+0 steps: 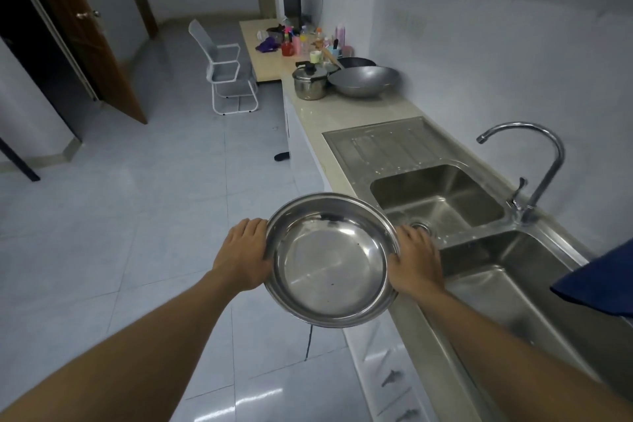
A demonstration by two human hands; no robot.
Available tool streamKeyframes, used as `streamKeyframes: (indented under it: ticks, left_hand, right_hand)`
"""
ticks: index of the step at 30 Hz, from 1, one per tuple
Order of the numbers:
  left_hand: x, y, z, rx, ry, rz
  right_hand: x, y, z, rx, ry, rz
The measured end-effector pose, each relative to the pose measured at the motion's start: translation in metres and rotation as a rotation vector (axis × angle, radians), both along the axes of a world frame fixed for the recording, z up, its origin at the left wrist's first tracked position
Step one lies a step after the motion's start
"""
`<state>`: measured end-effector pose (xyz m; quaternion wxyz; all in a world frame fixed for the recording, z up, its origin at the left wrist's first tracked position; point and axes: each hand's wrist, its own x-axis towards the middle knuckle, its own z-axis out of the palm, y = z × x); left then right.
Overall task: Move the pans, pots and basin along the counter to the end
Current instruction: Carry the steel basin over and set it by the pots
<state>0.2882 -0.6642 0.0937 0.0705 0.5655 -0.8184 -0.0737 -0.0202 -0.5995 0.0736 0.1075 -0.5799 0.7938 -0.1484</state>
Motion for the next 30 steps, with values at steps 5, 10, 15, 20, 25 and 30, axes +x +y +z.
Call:
streamKeyframes:
  ticks: [5, 10, 15, 20, 25, 30]
  left_hand:
    - [0.014, -0.07, -0.004, 0.01, 0.014, -0.029]
    - [0.035, -0.156, 0.004, 0.001, 0.015, -0.08]
    - [0.06, -0.237, 0.015, 0.022, 0.006, -0.129]
    - [0.07, -0.302, 0.013, 0.03, -0.006, -0.156]
    - [0.06, -0.372, 0.007, 0.034, 0.021, -0.179]
    - [0.035, -0.45, -0.003, 0.03, 0.014, -0.237]
  right_hand:
    - [0.014, -0.064, -0.006, -0.007, 0.021, -0.015]
    - [0.038, -0.138, -0.005, -0.015, -0.008, -0.056]
    - [0.07, -0.205, -0.001, -0.026, -0.015, -0.106]
    - [0.085, -0.258, 0.004, -0.011, 0.007, -0.131]
    - [0.08, -0.316, 0.005, -0.012, 0.032, -0.158]
    - [0.06, -0.393, -0.004, -0.054, 0.022, -0.182]
